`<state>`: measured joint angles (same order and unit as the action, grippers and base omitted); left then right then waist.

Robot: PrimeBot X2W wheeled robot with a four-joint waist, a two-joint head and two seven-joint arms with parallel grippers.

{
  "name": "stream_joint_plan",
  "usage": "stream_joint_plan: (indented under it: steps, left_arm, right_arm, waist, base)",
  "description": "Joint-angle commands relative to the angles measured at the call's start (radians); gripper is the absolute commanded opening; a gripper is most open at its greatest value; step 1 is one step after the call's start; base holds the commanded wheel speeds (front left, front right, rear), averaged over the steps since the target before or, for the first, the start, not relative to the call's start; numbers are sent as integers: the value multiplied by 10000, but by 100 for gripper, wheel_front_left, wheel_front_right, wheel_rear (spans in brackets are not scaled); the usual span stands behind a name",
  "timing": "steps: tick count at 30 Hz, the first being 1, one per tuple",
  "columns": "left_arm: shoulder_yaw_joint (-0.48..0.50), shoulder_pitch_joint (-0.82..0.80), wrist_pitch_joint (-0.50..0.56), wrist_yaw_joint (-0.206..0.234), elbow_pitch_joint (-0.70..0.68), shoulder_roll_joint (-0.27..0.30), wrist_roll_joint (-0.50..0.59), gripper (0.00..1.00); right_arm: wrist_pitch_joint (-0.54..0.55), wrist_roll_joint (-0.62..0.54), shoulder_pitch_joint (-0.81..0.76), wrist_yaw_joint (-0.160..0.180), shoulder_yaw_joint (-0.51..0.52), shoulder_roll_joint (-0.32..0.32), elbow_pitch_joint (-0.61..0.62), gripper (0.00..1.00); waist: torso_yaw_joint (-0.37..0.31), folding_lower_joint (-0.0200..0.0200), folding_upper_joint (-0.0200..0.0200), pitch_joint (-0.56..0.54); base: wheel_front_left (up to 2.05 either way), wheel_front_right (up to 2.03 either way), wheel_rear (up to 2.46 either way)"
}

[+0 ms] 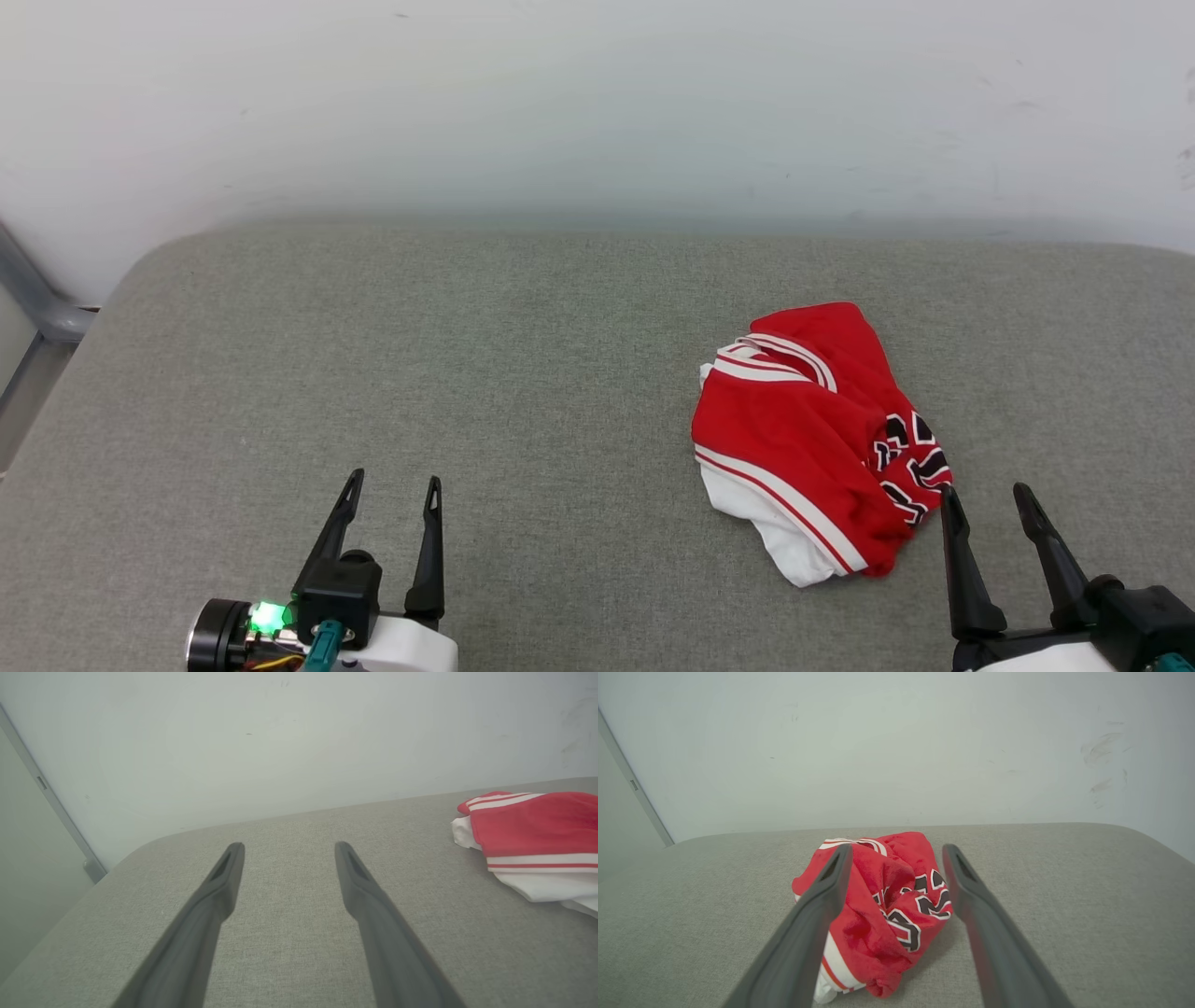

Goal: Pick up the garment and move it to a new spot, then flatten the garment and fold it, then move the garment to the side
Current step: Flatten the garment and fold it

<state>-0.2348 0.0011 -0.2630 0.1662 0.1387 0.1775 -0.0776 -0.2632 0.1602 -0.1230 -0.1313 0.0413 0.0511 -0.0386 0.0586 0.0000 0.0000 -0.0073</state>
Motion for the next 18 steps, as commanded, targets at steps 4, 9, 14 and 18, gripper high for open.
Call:
stream_joint_plan:
  steps: [4, 9, 14, 18]
  left_arm:
    - [152, 119, -26, -157, 81, -124, 161, 100]
    - [318, 129, -26, -229, 47, -197, 285, 100]
    - [405, 0, -26, -303, 2, -256, 352, 100]
    - [501, -308, -26, -396, -138, -366, 452, 100]
  right_arm:
    - [-24, -27, 13, 10, -62, -16, 35, 100]
    - [-24, -366, 532, 9, -34, 41, 330, 100]
    - [-24, -487, 1432, 10, 121, 586, 685, 100]
    - [-24, -484, 3386, 10, 51, 1984, 889, 100]
  waist:
    - [28, 0, 0, 12]
    - [-18, 0, 0, 90]
    - [-58, 0, 0, 214]
    - [-36, 0, 0, 562]
  base:
    - [0, 0, 0]
    - [0, 0, 0]
    - [0, 0, 0]
    - [0, 0, 0]
